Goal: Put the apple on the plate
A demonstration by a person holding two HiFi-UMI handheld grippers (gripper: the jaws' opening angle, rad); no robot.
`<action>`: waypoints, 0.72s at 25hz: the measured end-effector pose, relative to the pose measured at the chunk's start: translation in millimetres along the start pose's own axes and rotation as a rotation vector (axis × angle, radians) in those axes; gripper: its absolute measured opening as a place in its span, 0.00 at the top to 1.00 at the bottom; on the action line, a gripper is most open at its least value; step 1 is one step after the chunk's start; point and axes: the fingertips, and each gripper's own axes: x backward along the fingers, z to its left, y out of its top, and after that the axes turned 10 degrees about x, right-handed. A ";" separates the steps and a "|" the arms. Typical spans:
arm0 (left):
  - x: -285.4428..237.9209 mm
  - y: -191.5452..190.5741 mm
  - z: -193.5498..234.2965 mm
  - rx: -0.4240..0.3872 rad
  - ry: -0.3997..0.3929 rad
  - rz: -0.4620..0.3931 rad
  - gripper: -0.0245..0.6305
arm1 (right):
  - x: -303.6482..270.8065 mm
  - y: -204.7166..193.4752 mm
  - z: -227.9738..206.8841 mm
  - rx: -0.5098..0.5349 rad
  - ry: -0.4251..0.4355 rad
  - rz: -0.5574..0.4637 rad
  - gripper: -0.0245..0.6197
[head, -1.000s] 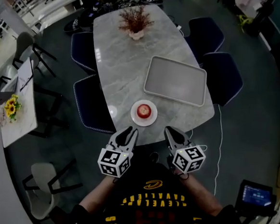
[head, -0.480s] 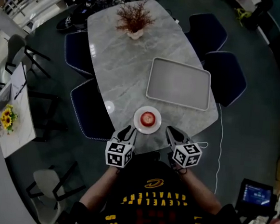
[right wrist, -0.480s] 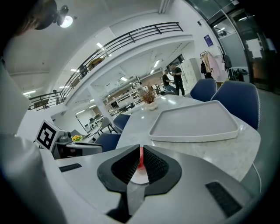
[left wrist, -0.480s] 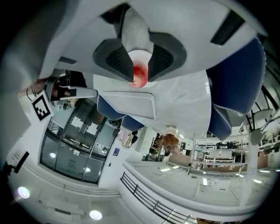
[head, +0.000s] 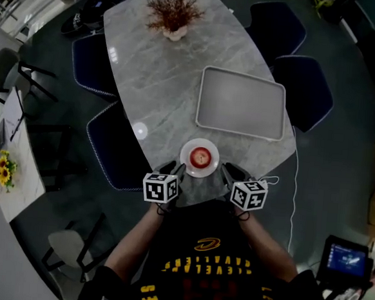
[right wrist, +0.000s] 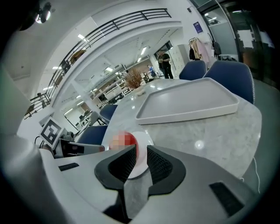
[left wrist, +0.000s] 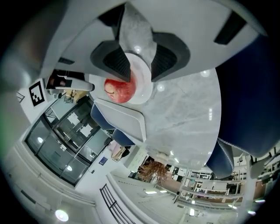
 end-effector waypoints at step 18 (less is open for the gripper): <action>-45.4 -12.8 15.3 0.203 -0.019 0.113 0.75 | -50.1 -38.4 -19.6 -0.214 0.058 0.157 0.86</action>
